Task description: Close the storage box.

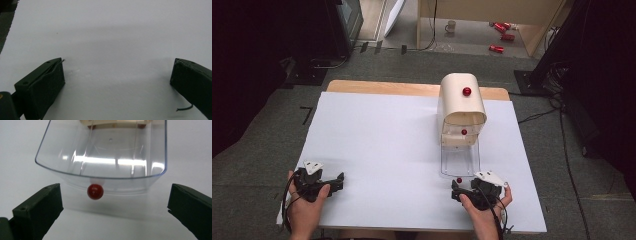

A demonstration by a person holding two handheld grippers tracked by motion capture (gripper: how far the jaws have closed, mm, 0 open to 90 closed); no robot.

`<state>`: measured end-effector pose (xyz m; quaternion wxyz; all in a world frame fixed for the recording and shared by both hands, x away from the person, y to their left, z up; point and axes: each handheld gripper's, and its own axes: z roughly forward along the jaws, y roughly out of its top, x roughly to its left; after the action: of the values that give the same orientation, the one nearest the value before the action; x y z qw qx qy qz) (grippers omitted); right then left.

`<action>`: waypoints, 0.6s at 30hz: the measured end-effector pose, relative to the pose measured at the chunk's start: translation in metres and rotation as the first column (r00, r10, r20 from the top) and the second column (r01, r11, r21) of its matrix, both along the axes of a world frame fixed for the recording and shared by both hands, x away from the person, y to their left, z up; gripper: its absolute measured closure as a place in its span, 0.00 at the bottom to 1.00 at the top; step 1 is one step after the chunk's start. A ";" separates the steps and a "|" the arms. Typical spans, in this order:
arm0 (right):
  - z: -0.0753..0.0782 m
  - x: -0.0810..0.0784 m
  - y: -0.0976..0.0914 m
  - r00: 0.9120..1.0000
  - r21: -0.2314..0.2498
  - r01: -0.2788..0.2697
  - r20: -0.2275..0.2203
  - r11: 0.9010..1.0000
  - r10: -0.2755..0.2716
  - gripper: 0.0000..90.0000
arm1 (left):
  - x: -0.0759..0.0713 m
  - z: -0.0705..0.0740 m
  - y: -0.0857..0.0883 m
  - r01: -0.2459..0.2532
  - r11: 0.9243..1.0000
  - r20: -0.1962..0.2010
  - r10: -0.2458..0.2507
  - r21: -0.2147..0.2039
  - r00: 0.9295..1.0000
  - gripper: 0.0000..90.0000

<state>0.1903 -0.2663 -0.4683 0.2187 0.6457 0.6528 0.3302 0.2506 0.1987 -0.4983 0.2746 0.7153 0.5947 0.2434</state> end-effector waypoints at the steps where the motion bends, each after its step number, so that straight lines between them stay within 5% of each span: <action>1: -0.004 0.000 0.002 1.000 -0.001 0.000 -0.014 1.000 0.000 0.00 | 0.000 0.000 0.000 0.000 1.000 0.000 0.000 0.000 1.000 0.00; 10: -0.016 0.005 0.008 0.998 0.000 0.018 -0.057 1.000 -0.018 0.01 | 0.000 0.000 0.000 0.000 1.000 -0.001 0.000 0.000 1.000 0.00; 12: -0.021 0.006 0.010 0.998 -0.002 0.019 -0.060 1.000 -0.019 0.16 | 0.000 0.000 0.000 0.000 1.000 0.000 0.000 0.000 1.000 0.00; 15: -0.024 0.006 0.013 0.999 -0.017 0.024 -0.047 1.000 -0.025 0.25 | 0.000 0.000 0.000 0.000 1.000 0.000 0.000 0.000 1.000 0.00; 16: -0.023 0.005 0.013 0.999 -0.007 0.023 -0.029 1.000 -0.023 0.40 | 0.000 0.000 0.000 0.000 1.000 0.000 0.000 0.000 1.000 0.00; 18: -0.023 0.004 0.010 0.999 0.017 0.039 -0.019 0.999 -0.039 0.53 | 0.000 0.000 0.000 0.000 1.000 0.000 0.000 0.000 1.000 0.00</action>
<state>0.1948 -0.2562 -0.4915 0.2135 0.6631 0.6393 0.3256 0.2507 0.1987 -0.4983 0.2747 0.7153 0.5947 0.2433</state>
